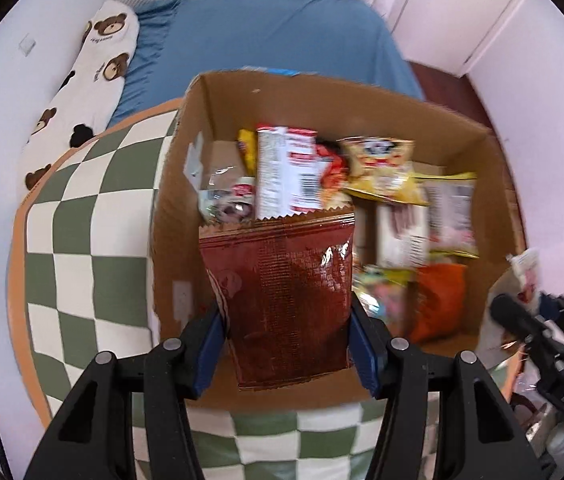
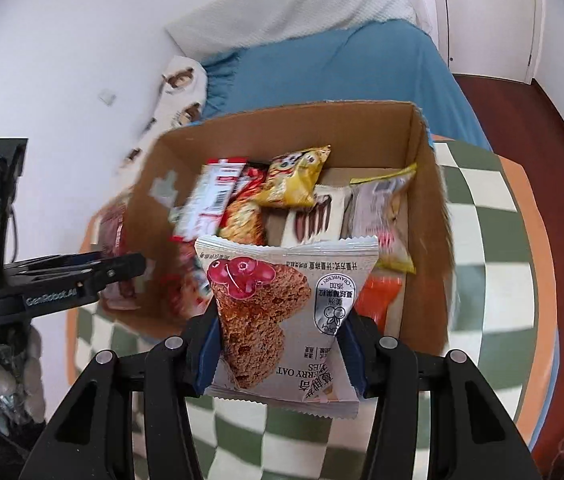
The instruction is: Organize snacks
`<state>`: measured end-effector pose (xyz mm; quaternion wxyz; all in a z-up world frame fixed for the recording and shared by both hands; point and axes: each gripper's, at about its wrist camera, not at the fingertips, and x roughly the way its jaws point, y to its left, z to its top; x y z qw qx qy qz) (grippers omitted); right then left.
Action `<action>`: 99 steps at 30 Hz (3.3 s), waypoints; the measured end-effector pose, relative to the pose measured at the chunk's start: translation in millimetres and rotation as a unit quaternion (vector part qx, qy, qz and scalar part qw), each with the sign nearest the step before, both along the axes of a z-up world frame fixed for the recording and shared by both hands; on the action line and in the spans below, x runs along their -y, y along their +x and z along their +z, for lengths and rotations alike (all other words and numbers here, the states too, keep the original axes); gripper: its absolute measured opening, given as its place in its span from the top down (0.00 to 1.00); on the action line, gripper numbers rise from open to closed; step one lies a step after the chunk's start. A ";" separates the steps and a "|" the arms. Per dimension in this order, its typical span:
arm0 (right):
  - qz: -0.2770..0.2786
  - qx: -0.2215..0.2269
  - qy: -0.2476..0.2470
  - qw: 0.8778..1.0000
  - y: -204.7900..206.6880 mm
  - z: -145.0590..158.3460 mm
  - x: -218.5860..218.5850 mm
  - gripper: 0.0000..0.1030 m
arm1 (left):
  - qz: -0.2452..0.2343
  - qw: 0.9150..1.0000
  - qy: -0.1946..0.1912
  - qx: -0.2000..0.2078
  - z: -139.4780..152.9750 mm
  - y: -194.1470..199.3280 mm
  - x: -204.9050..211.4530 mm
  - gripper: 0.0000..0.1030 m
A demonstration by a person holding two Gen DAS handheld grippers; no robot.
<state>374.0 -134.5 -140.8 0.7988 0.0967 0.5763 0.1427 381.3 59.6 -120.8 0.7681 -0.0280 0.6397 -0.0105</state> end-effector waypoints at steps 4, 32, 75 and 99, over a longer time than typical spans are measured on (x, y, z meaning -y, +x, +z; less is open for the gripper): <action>-0.002 -0.021 -0.012 1.000 26.5 -18.7 -6.6 0.48 | -0.002 1.000 0.020 -0.016 -37.7 17.2 8.0 0.48; -0.022 -0.033 -0.101 0.994 19.0 -37.4 -2.8 0.04 | 0.022 1.000 0.006 0.003 -46.8 0.3 5.5 0.01; -0.064 0.234 -0.104 0.965 -287.1 202.8 22.5 0.00 | 0.019 0.963 0.046 0.266 158.3 -289.4 45.6 0.01; -0.089 0.230 -0.119 0.962 -251.3 179.8 34.8 0.00 | 0.037 0.955 0.066 0.288 140.7 -262.1 48.1 0.00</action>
